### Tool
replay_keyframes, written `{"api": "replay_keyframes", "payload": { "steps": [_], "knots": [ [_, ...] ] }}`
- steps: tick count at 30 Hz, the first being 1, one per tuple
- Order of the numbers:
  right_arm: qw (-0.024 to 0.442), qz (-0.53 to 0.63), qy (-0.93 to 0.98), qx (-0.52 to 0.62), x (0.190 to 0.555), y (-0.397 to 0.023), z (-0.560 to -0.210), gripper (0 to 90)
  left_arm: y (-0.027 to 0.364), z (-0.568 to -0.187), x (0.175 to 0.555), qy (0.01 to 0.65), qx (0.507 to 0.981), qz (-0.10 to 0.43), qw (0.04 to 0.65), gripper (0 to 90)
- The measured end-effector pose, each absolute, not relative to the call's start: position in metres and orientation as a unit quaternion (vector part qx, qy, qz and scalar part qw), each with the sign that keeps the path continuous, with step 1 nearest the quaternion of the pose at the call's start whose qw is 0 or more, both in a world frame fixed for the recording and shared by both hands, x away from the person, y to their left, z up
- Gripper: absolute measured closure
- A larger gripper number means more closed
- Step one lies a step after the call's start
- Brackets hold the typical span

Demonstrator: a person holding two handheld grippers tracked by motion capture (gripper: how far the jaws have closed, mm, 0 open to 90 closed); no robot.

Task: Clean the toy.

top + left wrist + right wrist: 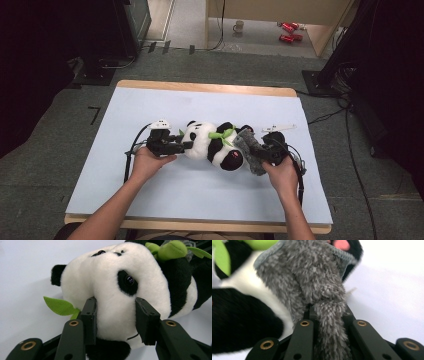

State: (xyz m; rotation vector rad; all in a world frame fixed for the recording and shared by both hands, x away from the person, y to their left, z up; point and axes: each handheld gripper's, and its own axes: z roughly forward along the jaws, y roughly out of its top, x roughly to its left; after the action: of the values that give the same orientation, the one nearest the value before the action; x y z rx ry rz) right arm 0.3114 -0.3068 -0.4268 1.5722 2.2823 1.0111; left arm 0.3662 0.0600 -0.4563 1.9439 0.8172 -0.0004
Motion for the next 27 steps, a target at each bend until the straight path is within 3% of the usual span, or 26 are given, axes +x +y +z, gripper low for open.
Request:
{"api": "replay_keyframes", "payload": {
  "steps": [7, 11, 18, 27],
  "knots": [
    [0.099, 0.316, 0.757, 0.563, 0.309, -0.326, -0.426, 79.2, 0.060, -0.456, 0.368, 0.343, 0.800, -0.003, 0.493, 57.5],
    [0.096, 0.358, 0.744, 0.556, 0.302, -0.333, -0.409, 79.1, 0.060, -0.456, 0.366, 0.343, 0.800, 0.001, 0.492, 57.5],
    [0.112, 0.416, 0.742, 0.514, 0.299, -0.312, -0.380, 78.4, 0.058, -0.456, 0.360, 0.340, 0.805, 0.013, 0.486, 57.5],
    [0.091, 0.397, 0.775, 0.484, 0.314, -0.266, -0.394, 76.1, 0.058, -0.459, 0.351, 0.333, 0.811, 0.027, 0.481, 58.1]
  ]
}}
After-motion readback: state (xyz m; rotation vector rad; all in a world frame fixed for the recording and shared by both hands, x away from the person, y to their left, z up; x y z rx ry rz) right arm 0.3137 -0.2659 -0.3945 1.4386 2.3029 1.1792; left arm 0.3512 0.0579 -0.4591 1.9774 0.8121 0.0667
